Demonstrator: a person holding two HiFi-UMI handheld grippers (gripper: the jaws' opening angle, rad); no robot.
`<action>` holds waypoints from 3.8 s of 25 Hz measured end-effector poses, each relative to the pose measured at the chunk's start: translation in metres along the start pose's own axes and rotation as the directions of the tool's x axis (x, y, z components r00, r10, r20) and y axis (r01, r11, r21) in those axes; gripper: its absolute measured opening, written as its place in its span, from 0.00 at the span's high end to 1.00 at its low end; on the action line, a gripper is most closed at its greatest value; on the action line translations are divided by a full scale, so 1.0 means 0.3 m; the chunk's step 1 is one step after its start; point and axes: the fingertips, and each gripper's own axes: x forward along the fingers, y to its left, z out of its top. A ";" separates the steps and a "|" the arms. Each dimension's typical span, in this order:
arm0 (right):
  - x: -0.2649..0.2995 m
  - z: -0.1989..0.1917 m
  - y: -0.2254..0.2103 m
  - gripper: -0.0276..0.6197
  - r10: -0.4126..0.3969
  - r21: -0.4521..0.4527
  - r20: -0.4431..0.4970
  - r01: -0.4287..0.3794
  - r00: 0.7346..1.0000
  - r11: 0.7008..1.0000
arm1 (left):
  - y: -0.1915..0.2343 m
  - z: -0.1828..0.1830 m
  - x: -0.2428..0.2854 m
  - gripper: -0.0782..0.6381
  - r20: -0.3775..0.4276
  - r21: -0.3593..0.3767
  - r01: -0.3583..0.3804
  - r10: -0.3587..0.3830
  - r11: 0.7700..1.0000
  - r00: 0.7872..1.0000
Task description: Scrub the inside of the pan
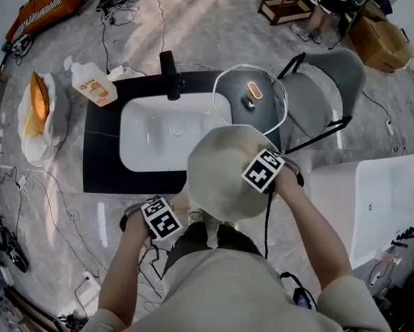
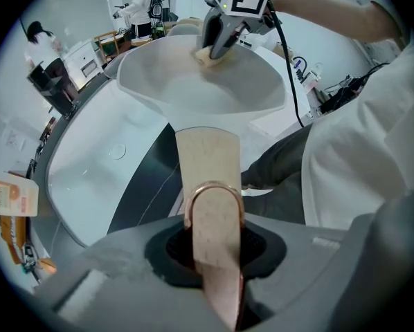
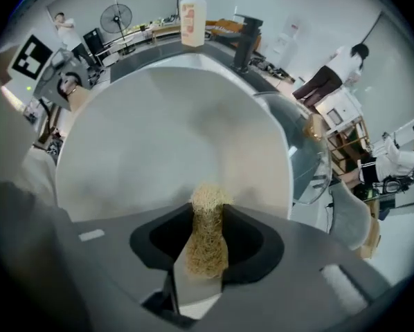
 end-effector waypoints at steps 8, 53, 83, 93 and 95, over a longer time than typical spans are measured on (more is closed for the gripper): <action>-0.059 -0.135 0.201 0.74 0.280 -0.086 -0.148 -0.294 0.949 0.952 | -0.011 0.005 0.001 0.78 0.000 -0.008 0.006 -0.006 1.000 1.000; 0.110 0.105 0.056 0.74 0.003 -0.101 0.057 0.003 0.998 0.995 | -0.025 0.001 0.006 0.78 -0.032 -0.015 0.041 -0.041 0.999 0.999; 0.051 0.329 0.462 0.73 0.459 -0.128 0.346 -0.443 0.818 0.887 | -0.033 0.003 0.001 0.78 -0.040 -0.030 0.054 -0.055 0.998 0.998; 0.109 0.278 0.203 0.73 0.071 -0.245 0.290 0.002 0.954 0.970 | -0.032 0.001 0.003 0.78 -0.046 -0.037 0.065 -0.067 0.997 0.997; 0.111 0.237 0.158 0.73 0.045 -0.248 0.238 0.016 0.970 0.969 | -0.034 0.003 0.004 0.78 -0.047 -0.039 0.064 -0.066 0.997 0.997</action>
